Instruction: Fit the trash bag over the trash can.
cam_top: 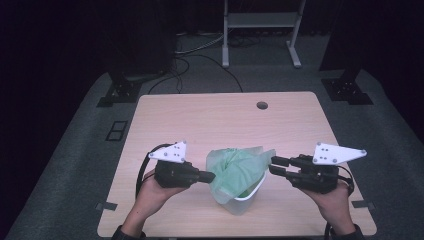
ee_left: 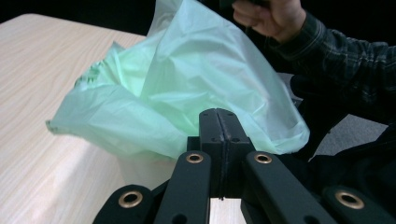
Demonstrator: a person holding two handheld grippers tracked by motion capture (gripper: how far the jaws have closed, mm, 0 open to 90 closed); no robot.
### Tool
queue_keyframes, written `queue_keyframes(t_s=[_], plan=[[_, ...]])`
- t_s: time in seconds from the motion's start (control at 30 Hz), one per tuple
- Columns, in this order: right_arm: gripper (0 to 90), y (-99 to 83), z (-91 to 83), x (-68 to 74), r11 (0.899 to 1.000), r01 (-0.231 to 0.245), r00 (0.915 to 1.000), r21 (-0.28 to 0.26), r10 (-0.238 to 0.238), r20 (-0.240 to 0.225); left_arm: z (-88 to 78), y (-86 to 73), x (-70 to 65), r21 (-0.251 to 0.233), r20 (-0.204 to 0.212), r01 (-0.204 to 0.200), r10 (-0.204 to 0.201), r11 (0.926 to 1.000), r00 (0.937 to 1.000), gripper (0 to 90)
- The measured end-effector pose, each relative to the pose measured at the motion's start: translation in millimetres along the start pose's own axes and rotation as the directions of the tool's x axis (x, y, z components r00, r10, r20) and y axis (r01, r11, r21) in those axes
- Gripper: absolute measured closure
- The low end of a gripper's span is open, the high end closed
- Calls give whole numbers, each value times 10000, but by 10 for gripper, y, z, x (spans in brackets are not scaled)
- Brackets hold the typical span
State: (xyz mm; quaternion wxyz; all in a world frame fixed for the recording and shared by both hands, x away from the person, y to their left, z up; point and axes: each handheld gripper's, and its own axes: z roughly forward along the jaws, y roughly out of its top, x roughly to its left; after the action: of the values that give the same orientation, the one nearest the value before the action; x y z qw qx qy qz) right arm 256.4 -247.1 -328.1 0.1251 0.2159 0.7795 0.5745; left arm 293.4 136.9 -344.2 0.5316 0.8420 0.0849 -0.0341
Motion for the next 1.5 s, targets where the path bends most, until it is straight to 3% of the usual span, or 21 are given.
queue_keyframes(t_s=[0.23,0.33,0.43,0.53,0.7,0.8,0.93,1.03,1.07,1.1,1.13,1.17,1.2,1.37,1.5], plan=[[593,-56,-69,-40,9999,85,9991,118,-90,405,6,-71,24,112,63,182,-182,9998,9998,898],[555,-56,-15,3,9986,380,9978,377,-400,522,9,-66,19,144,59,182,-183,9997,9998,898],[539,-44,-21,18,9971,688,9917,335,-720,1063,8,-75,25,235,50,183,-185,9996,9998,898],[513,-39,-52,-22,9973,605,9914,413,-648,1135,8,-86,38,291,97,218,-221,9993,9997,898],[487,-85,-42,-190,9985,323,9937,451,-369,1056,7,-89,43,308,125,243,-247,9992,9996,898],[437,-55,61,-245,9955,629,9963,714,-668,541,5,-90,43,384,122,228,-233,9990,9997,898],[425,-28,153,-253,9902,963,9936,1007,-1016,486,2,-99,53,440,158,249,-256,9987,9995,898],[557,-5,201,-263,9898,1065,9933,949,-1102,337,-10,-107,60,442,120,257,-262,9987,9996,898],[694,-2,204,-260,9894,1087,9933,962,-1120,293,-10,-108,61,434,126,258,-263,9987,9996,898],[694,-2,204,-260,9894,1087,9933,962,-1120,293,-10,-108,61,434,126,258,-263,9987,9996,898],[841,-2,196,-245,9900,1130,9931,848,-1153,224,-8,-108,61,439,122,267,-272,9987,9996,898],[841,-2,196,-245,9900,1130,9931,848,-1153,224,-6,-110,61,423,125,287,-292,9987,9995,898],[900,-7,170,-236,9916,1023,9943,794,-1044,229,-4,-117,59,413,111,304,-308,9987,9995,898],[900,-90,72,-215,9968,567,9984,569,-570,26,-10,-141,43,275,30,355,-355,9990,9994,898],[900,-237,9,-121,9959,479,9988,772,-467,-170,-5,-193,11,203,-135,441,-438,9988,9989,898]])
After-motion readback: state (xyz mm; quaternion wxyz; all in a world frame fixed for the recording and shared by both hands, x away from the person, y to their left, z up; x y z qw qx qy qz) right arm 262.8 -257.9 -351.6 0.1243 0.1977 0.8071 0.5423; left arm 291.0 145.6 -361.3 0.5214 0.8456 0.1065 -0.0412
